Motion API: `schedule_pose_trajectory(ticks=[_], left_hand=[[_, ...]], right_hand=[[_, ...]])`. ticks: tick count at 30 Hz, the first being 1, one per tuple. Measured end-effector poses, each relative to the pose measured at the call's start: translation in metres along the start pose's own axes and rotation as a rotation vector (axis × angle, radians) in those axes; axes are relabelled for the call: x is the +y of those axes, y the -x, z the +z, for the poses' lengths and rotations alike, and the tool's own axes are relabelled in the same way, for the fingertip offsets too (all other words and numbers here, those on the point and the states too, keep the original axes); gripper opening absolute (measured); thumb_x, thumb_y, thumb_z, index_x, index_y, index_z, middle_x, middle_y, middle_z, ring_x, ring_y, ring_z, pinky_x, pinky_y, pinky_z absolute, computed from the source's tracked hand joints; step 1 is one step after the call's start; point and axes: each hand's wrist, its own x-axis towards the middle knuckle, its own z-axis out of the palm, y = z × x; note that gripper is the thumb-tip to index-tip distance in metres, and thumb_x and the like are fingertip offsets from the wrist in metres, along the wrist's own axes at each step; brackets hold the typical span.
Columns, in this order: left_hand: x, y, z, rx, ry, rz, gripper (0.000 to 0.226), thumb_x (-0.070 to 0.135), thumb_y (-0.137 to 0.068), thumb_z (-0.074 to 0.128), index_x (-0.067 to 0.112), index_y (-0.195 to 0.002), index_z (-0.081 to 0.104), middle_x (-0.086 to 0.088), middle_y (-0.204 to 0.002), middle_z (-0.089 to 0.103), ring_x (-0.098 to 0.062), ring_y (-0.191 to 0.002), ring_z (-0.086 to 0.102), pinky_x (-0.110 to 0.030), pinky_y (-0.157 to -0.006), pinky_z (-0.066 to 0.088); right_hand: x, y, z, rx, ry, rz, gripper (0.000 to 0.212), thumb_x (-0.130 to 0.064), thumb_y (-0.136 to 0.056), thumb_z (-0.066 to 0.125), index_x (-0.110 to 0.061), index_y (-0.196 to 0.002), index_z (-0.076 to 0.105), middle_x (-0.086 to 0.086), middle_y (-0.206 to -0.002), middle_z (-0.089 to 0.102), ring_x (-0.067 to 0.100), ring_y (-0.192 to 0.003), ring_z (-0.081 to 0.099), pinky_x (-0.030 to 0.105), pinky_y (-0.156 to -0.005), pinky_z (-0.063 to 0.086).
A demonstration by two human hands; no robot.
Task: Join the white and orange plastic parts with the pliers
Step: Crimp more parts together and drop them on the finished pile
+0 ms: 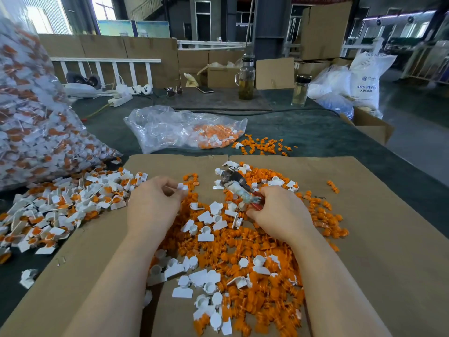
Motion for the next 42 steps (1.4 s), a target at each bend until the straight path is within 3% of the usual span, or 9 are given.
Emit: schedule_pose_trajectory(ticks=[3,7,11,13,15,19,25,32,42], left_hand=[[0.007,0.004,0.003,-0.026,0.039,0.064,0.014,0.03,-0.089,0.072,0.026,-0.103,0.071,0.014,-0.081,0.061,0.005,-0.07,0.05,-0.012,-0.058,0.032],[0.015,0.01,0.005,-0.085,0.146,0.058,0.006,0.03,-0.087,0.073,0.031,-0.093,0.071,0.023,-0.077,0.062,0.009,-0.07,0.055,-0.006,-0.05,0.036],[0.021,0.013,0.002,-0.14,0.331,-0.021,0.008,0.04,-0.086,0.072,0.033,-0.091,0.071,0.014,-0.078,0.072,0.002,-0.08,0.064,-0.013,-0.062,0.04],[0.024,0.014,0.001,-0.148,0.431,-0.06,0.01,0.034,-0.085,0.075,0.031,-0.095,0.073,0.013,-0.075,0.074,-0.001,-0.08,0.069,-0.018,-0.069,0.047],[0.028,0.017,0.002,-0.151,0.545,-0.088,0.015,0.023,-0.084,0.078,0.026,-0.098,0.073,0.01,-0.079,0.075,-0.002,-0.076,0.071,-0.02,-0.072,0.054],[0.04,0.022,0.006,-0.217,0.779,-0.153,0.024,0.004,-0.085,0.074,0.019,-0.102,0.068,-0.007,-0.089,0.074,-0.012,-0.075,0.074,-0.016,-0.064,0.056],[0.05,0.031,0.008,-0.288,1.033,-0.305,0.011,0.0,-0.084,0.072,0.004,-0.095,0.071,-0.011,-0.082,0.077,-0.019,-0.076,0.076,-0.019,-0.06,0.057],[0.056,0.036,0.013,-0.307,1.027,-0.259,0.002,0.002,-0.084,0.072,0.001,-0.086,0.071,-0.015,-0.077,0.075,-0.023,-0.075,0.075,-0.021,-0.061,0.057],[0.06,0.04,0.012,-0.231,1.019,-0.179,0.009,0.002,-0.082,0.075,-0.002,-0.089,0.073,-0.014,-0.079,0.076,-0.026,-0.078,0.075,-0.031,-0.073,0.062]], right_hand=[[-0.002,-0.001,-0.003,0.088,-0.116,0.005,0.019,-0.044,-0.088,0.064,-0.027,-0.096,0.063,-0.01,-0.082,0.06,0.009,-0.071,0.058,0.028,-0.057,0.05],[-0.003,-0.001,-0.006,0.18,-0.279,0.013,0.016,-0.041,-0.088,0.064,-0.027,-0.089,0.056,-0.015,-0.073,0.055,0.002,-0.065,0.053,0.022,-0.05,0.036],[-0.005,0.001,-0.007,0.207,-0.499,-0.002,0.013,-0.033,-0.089,0.066,-0.023,-0.098,0.066,-0.014,-0.081,0.062,0.006,-0.075,0.059,0.024,-0.061,0.046],[-0.007,0.001,-0.008,0.211,-0.573,-0.014,0.004,-0.03,-0.09,0.066,-0.029,-0.092,0.063,-0.014,-0.081,0.062,0.004,-0.075,0.06,0.021,-0.062,0.048],[-0.012,0.004,-0.009,0.221,-0.63,-0.044,0.016,-0.028,-0.09,0.066,-0.036,-0.08,0.056,-0.015,-0.076,0.061,-0.001,-0.07,0.06,0.012,-0.055,0.044],[-0.019,0.007,-0.01,0.239,-0.765,-0.093,0.02,-0.024,-0.089,0.068,-0.039,-0.082,0.057,-0.015,-0.079,0.064,-0.012,-0.081,0.058,0.001,-0.06,0.042],[-0.029,0.011,-0.008,0.262,-0.787,-0.175,0.016,-0.026,-0.09,0.068,-0.037,-0.088,0.056,-0.015,-0.078,0.063,-0.008,-0.079,0.059,0.004,-0.062,0.043],[-0.032,0.011,-0.005,0.331,-0.803,-0.168,0.014,-0.025,-0.09,0.068,-0.033,-0.095,0.058,-0.019,-0.083,0.064,-0.007,-0.084,0.061,0.004,-0.066,0.045],[-0.033,0.011,0.0,0.43,-0.685,-0.123,0.015,-0.028,-0.088,0.071,-0.028,-0.096,0.058,-0.019,-0.081,0.063,-0.001,-0.076,0.062,0.015,-0.062,0.048]])
